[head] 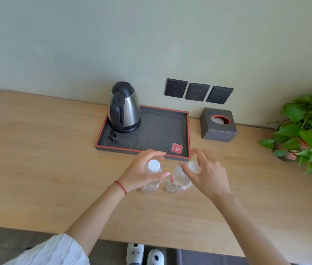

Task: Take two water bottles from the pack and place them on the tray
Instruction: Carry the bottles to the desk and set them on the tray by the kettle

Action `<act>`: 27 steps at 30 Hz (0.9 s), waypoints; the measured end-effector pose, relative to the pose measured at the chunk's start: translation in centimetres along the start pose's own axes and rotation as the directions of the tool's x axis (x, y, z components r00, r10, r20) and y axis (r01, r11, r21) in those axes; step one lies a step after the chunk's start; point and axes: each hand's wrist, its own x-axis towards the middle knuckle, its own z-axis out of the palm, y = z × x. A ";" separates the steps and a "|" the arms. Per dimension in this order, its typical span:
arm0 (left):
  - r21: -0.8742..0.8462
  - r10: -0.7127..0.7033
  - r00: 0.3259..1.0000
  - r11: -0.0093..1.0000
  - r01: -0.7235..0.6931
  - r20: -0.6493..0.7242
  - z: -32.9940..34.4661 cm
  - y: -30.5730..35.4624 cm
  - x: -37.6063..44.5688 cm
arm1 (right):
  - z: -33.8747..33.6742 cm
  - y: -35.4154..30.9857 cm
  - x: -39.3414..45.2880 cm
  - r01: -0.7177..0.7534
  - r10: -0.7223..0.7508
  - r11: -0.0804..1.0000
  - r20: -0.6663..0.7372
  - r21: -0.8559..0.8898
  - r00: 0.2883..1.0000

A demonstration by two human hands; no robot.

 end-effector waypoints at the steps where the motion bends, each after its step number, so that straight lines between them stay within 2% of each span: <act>1: 0.115 0.068 0.998 0.991 -0.067 -0.009 -0.2 1.0 0.5 | -0.1 -0.4 0.3 -0.026 0.028 0.996 0.026 -0.083 0.999; 3: 0.323 0.147 0.989 0.936 -0.136 -0.009 -0.1 2.6 1.4 | -0.1 -1.2 0.7 -0.068 0.092 0.975 0.108 -0.209 0.990; 6: 0.487 0.136 0.991 0.866 -0.113 -0.012 0.5 3.0 1.8 | 0.3 -1.8 1.1 -0.125 0.175 0.952 0.158 -0.281 0.972; 12: 0.559 0.173 0.984 0.821 -0.117 -0.048 0.8 2.5 1.8 | -1.3 -1.6 4.2 -0.134 0.134 0.991 0.221 -0.016 0.966; 16: 0.586 0.140 0.989 0.805 -0.092 -0.037 0.7 2.7 2.0 | -3.3 -0.9 8.7 -0.032 0.001 0.986 0.179 0.166 0.984; 19: 0.604 0.146 0.989 0.791 -0.098 -0.030 0.7 2.7 2.1 | -3.8 -0.5 12.1 0.050 -0.080 0.987 0.198 0.152 0.977; 24: 0.601 0.139 0.989 0.795 -0.079 -0.053 0.7 2.9 2.2 | -1.3 0.0 17.0 0.145 -0.144 0.989 0.280 0.018 0.949; 27: 0.612 0.139 0.987 0.788 -0.064 -0.076 0.9 2.7 2.2 | 0.6 0.8 20.5 0.139 -0.115 0.989 0.327 -0.049 0.938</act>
